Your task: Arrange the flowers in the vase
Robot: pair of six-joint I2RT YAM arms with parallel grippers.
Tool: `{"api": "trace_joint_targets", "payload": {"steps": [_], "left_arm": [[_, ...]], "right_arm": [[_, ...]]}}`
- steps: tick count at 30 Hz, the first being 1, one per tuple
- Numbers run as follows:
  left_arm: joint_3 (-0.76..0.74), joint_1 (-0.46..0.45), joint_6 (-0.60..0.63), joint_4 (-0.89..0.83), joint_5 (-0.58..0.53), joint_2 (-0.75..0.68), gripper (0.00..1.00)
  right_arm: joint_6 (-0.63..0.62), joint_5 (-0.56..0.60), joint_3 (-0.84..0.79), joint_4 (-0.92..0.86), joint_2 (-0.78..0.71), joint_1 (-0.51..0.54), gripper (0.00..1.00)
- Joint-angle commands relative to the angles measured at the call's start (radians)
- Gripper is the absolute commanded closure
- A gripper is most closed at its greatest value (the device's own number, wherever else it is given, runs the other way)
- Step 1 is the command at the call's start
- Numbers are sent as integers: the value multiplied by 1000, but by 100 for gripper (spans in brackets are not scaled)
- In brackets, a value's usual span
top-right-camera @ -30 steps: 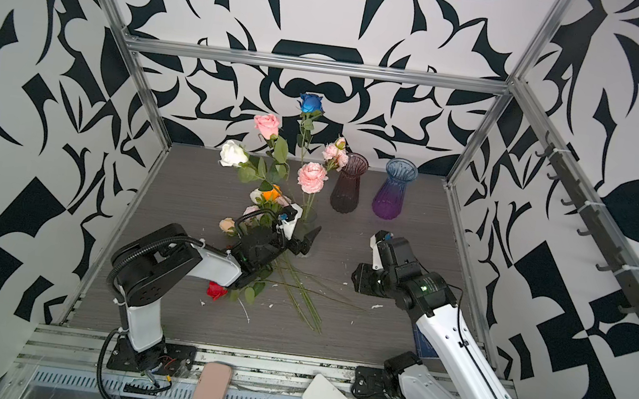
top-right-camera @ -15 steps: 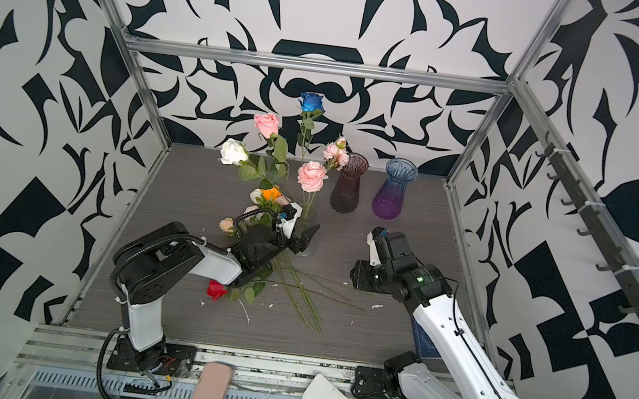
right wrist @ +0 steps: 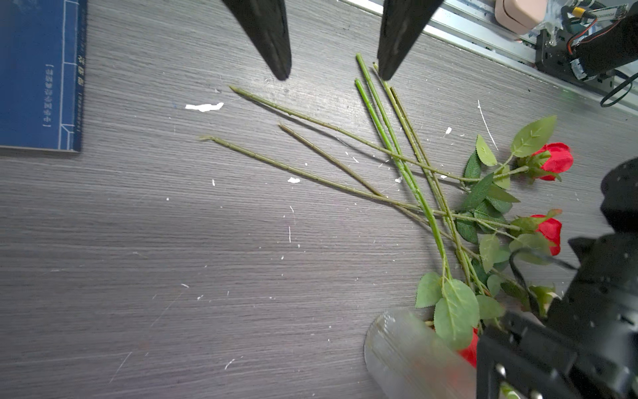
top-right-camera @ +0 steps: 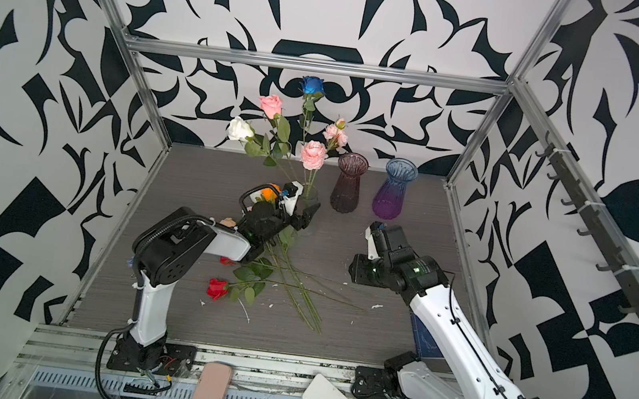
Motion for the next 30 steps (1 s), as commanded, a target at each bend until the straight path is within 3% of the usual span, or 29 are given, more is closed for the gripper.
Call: {"api": "trace_joint_targets", "payload": {"steps": [1, 14, 30], "left_arm": [[88, 38, -29, 25, 61, 40, 43], [382, 172, -79, -70, 150, 222, 44], [383, 351, -49, -70, 206, 187, 47]], "right_arm": [[-17, 20, 43, 16, 6, -6, 55], [3, 37, 84, 87, 102, -5, 55], [13, -28, 171, 176, 305, -5, 55]]}}
